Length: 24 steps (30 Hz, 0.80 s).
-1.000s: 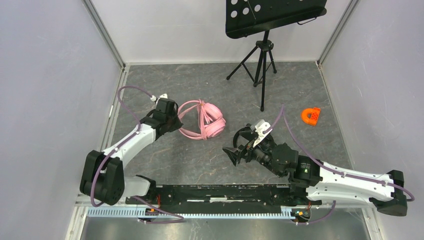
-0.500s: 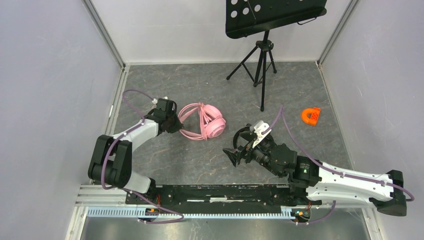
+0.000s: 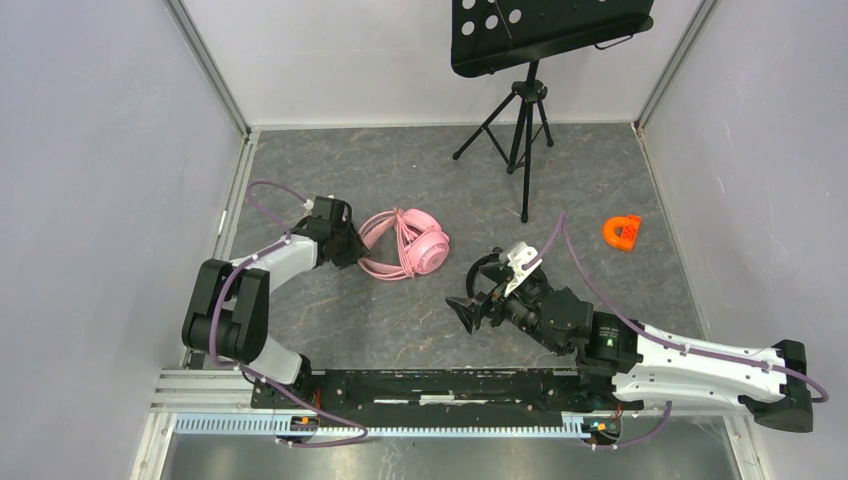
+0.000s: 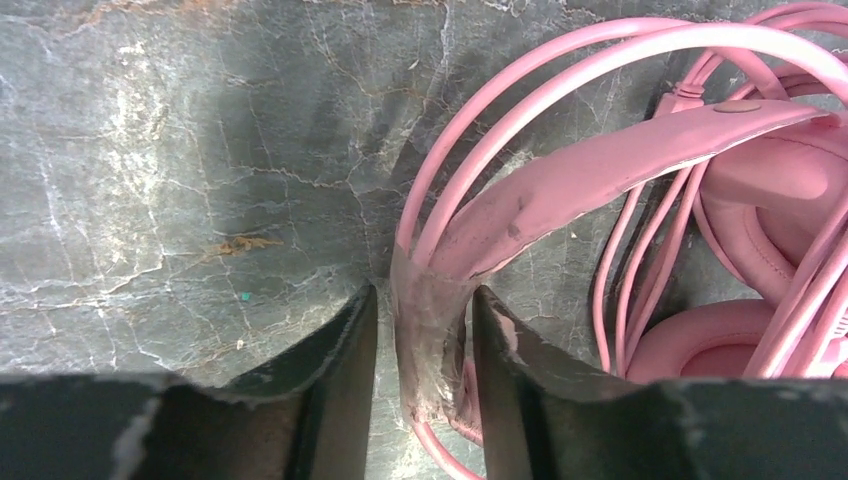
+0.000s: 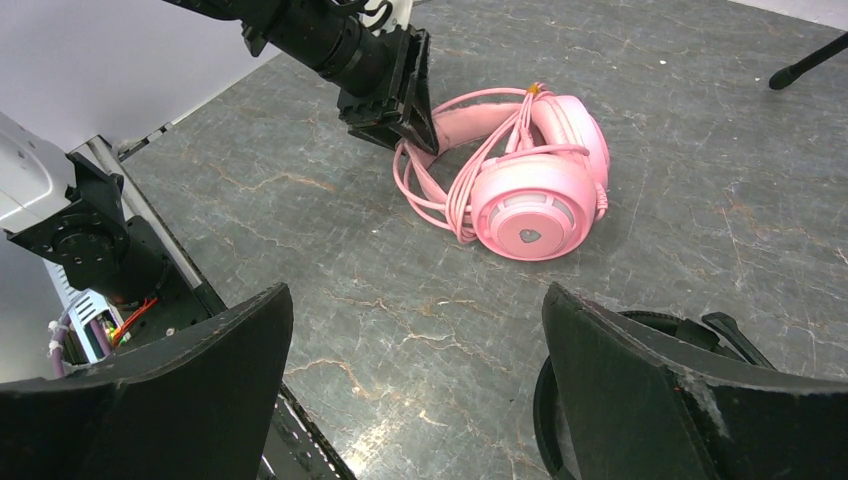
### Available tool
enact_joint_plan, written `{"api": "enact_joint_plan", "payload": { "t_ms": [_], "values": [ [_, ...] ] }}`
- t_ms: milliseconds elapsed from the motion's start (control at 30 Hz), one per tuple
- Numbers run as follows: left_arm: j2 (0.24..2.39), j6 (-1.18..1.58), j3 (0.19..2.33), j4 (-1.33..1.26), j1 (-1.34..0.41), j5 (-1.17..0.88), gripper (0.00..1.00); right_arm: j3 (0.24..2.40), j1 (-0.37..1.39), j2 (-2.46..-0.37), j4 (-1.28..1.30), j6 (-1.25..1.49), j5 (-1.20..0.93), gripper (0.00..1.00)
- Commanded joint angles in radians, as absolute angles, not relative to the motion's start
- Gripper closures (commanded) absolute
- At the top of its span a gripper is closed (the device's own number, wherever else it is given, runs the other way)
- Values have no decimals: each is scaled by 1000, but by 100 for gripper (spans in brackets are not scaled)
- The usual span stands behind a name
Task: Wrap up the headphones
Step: Place the headphones at the center of the board, then reset both arms
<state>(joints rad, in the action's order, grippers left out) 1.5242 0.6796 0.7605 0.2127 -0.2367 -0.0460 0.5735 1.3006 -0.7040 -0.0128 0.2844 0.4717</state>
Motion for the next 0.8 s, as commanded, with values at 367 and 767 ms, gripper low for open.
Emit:
{"api": "enact_joint_plan", "payload": {
  "t_ms": [367,767],
  "values": [
    [1178,561,1032,452,-230,-172,0,699,1305,-724,147,263,686,2],
    [794,470,1026,454,-232,-487,0,846,1305,-696,329,282,1049,2]
  ]
}}
